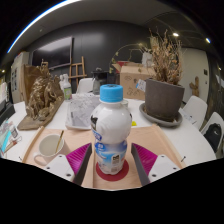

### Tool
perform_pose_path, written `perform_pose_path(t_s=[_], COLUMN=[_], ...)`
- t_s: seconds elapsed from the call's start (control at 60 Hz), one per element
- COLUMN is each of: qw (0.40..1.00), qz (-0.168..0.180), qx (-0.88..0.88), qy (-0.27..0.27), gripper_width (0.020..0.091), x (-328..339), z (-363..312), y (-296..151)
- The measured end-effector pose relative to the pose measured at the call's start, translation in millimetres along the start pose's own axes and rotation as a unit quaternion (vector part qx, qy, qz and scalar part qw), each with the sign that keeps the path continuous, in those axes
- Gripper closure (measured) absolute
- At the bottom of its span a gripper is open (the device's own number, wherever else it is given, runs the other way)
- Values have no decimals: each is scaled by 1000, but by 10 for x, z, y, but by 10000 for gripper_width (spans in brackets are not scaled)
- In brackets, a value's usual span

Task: Pour water

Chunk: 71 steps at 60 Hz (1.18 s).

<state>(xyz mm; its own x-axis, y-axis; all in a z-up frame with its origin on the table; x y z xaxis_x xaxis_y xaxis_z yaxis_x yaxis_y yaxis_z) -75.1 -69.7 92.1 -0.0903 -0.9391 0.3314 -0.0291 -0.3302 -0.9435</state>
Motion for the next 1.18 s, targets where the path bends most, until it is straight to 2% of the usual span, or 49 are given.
perform_pose_path(t_s=[0.017,0.067,0.133,0.267,0.417,0.767,0.933,1.183], qw=[1000,1000,1000,999,997,997,997,997], qz=[-2,-5,-7,-26,-51,-57,-49,-56], qx=[-2,-7,-10,-11,-26,-3,15,16], qy=[1,5,17,39,53,55,61,59], gripper_width=[234,281,236,247,247,246,249,249], x=[24,88,265,730,1545,3410,3801,4050], z=[0,13,9,-56,-267,-876,-1047,-1128], y=[-8,-31,-98,-211,-326,-420,-453,-376])
Point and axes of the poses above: the point between the fingertips, and its own axes, seen from behind it with the camera up: z to the right, y down, x backward, against the way the camera looks, the point moved 9 cm from there along x, backward, against the way the camera looks, and after that the axes turned 8 degrees about z, right-handed, at the moved point
